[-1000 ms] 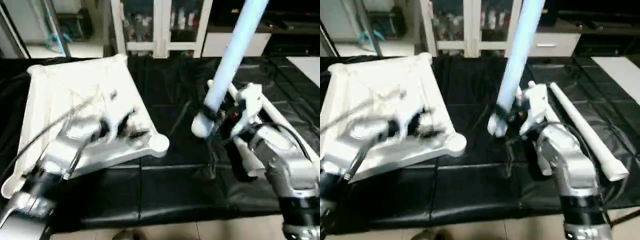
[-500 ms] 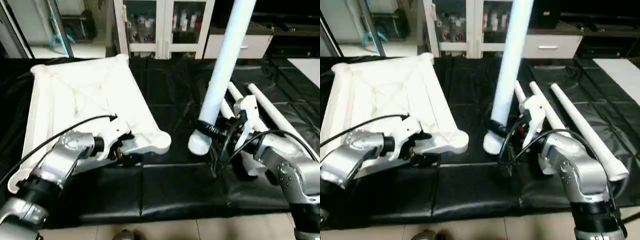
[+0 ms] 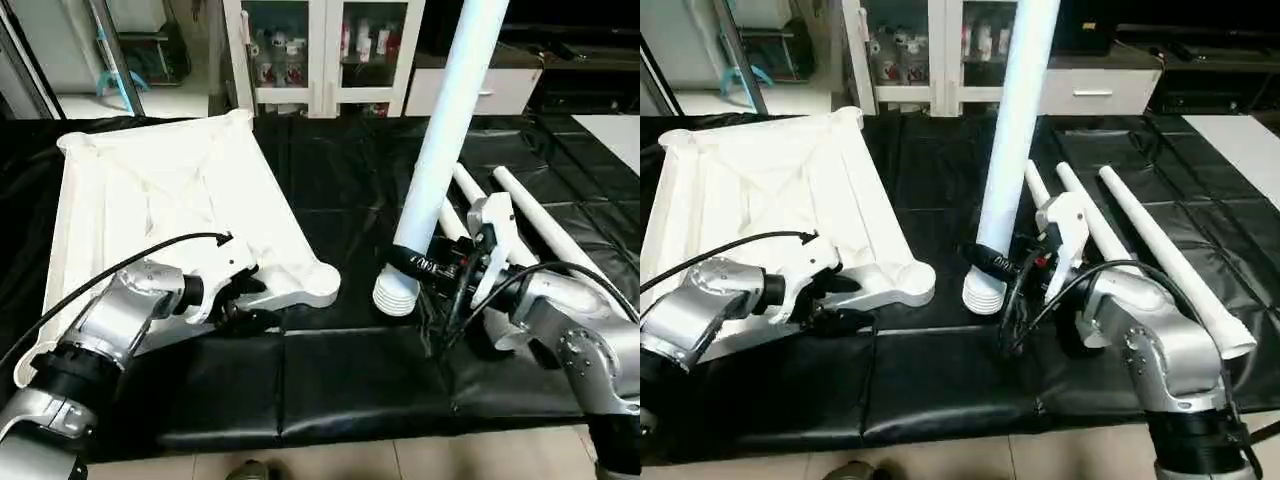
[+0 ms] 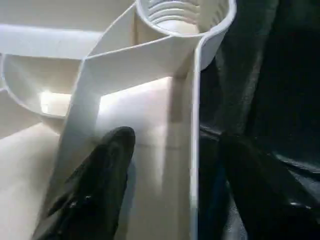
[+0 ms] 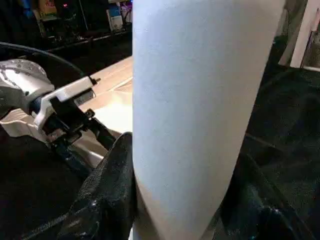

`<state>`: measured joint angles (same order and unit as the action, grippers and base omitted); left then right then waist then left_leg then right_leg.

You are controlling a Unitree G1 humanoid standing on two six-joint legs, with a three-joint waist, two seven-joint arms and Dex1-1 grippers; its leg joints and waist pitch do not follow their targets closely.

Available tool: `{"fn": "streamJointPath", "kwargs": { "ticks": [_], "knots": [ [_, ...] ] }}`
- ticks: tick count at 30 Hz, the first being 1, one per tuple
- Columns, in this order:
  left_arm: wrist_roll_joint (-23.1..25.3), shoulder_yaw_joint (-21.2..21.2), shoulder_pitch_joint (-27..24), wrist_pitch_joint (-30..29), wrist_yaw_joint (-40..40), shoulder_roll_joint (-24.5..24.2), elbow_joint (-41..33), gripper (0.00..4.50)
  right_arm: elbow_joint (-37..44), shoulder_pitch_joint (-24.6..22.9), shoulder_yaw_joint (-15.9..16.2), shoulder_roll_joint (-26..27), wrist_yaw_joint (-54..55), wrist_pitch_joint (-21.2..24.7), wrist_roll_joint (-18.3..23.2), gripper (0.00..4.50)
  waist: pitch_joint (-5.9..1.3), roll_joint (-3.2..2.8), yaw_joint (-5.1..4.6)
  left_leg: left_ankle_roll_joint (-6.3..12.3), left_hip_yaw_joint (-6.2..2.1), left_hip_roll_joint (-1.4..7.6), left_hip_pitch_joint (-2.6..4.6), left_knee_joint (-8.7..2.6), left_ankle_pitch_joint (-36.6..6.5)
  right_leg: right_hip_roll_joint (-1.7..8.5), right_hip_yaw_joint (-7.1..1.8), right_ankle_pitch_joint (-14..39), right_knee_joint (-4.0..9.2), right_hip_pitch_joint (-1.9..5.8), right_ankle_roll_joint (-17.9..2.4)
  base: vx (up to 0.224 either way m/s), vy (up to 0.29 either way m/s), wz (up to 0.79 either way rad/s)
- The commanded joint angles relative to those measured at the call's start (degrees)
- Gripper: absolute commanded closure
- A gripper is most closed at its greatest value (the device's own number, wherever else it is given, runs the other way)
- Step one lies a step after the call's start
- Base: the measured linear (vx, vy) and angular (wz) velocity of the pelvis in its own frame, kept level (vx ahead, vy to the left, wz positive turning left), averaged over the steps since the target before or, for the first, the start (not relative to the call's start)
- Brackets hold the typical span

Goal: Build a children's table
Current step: Move to table

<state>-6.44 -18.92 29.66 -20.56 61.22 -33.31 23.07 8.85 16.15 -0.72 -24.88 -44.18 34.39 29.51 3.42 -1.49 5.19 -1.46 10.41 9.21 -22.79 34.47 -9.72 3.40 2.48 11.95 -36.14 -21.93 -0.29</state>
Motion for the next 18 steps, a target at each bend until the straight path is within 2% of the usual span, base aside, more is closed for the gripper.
{"fn": "streamJointPath", "kwargs": {
  "ticks": [1,3,6,7,8,9,14,18],
  "knots": [
    [-0.28,0.16,0.3,-0.96,0.57,0.44,1.07,1.73,1.25,0.19,-0.53,-0.23,0.19,0.03,0.28,2.66,-4.0,-0.7,0.05,-2.64,-1.88,4.03,2.19,-4.57,-16.13,5.38,-2.72,8.65,4.43,1.31,-12.92,0.0,0.0,0.0],
    [-0.33,0.67,0.62,-1.08,0.3,0.95,2.04,2.0,1.07,0.3,-0.49,-0.14,0.24,-0.12,0.15,2.66,-3.9,-0.71,0.06,-2.66,-1.89,4.05,2.25,-4.56,-16.7,5.49,-2.77,10.28,4.63,1.29,-12.79,0.0,0.0,0.0],
    [0.51,0.41,0.98,-0.85,0.72,1.13,2.86,2.09,0.98,0.54,-0.44,-0.32,0.32,-0.12,-0.05,2.66,-3.78,-0.85,0.07,-2.9,-1.96,4.08,2.37,-4.61,-17.89,5.53,-2.84,12.98,4.95,1.17,-12.18,0.0,0.0,0.0],
    [0.88,0.03,1.06,-0.9,1.19,1.22,2.81,2.09,1.05,0.73,-0.54,-0.74,0.16,0.12,0.12,2.66,-3.79,-0.48,0.04,-2.81,-1.98,4.12,2.28,-4.68,-17.68,5.57,-2.85,13.35,4.92,1.28,-11.99,0.0,0.0,0.0],
    [0.94,-0.19,1.05,-0.97,1.42,1.18,2.58,2.09,1.07,0.78,-0.57,-0.94,0.03,0.22,0.22,2.66,-3.82,-0.61,0.13,-2.8,-2.02,4.15,2.29,-4.68,-17.4,5.64,-2.85,13.4,4.9,1.28,-11.92,0.0,0.0,0.0],
    [0.99,-0.43,1.06,-1.03,1.67,1.13,2.36,2.4,1.05,0.86,-0.59,-1.13,-0.12,0.31,0.3,2.66,-3.78,-0.58,0.07,-2.75,-1.99,4.18,2.28,-4.68,-17.27,5.59,-2.85,13.62,4.94,1.21,-11.77,0.0,0.0,0.0],
    [1.19,-0.69,0.28,-1.12,2.05,1.25,1.5,2.75,0.75,1.04,-0.74,-1.14,-0.19,0.51,0.49,2.66,-3.85,-0.7,0.09,-2.46,-1.97,4.17,2.23,-4.63,-16.64,5.61,-2.88,13.01,4.92,1.19,-11.82,0.0,0.0,0.0],
    [2.06,-1.93,-0.82,-0.38,2.06,1.7,0.02,3.15,0.38,1.43,-1.15,-0.82,0.05,0.71,0.89,2.66,-3.86,-0.54,0.08,-2.15,-1.94,4.21,2.18,-4.67,-16.17,5.55,-2.82,12.04,4.76,1.25,-12.13,0.0,0.0,0.0]
  ]
}}
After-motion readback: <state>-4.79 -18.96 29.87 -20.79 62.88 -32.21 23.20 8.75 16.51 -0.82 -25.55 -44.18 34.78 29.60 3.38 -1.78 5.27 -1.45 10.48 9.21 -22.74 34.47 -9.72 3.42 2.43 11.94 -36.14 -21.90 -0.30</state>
